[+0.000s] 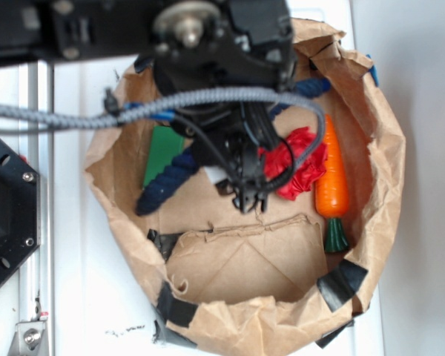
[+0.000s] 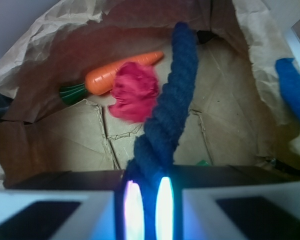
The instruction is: Grab the blue rope.
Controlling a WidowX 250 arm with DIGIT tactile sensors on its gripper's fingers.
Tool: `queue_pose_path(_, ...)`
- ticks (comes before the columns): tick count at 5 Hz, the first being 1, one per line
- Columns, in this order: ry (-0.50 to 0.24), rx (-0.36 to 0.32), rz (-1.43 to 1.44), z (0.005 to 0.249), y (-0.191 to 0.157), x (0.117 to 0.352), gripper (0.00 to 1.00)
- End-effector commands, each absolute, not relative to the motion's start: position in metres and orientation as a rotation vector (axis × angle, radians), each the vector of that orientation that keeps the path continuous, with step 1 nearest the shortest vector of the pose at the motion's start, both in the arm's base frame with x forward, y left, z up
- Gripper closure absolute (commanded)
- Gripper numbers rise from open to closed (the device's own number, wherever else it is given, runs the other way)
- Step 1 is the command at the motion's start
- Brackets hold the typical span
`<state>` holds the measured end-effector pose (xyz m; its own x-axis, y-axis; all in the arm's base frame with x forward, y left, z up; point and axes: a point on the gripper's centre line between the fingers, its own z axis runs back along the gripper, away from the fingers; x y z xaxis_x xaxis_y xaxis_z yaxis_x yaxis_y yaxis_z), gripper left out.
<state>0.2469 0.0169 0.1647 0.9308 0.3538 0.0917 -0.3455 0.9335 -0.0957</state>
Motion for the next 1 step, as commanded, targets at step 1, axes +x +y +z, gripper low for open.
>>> queue_pose_path(1, -0.171, -0.063, 0.344, 0.1825, 0.0179, 0.2558, 1.00)
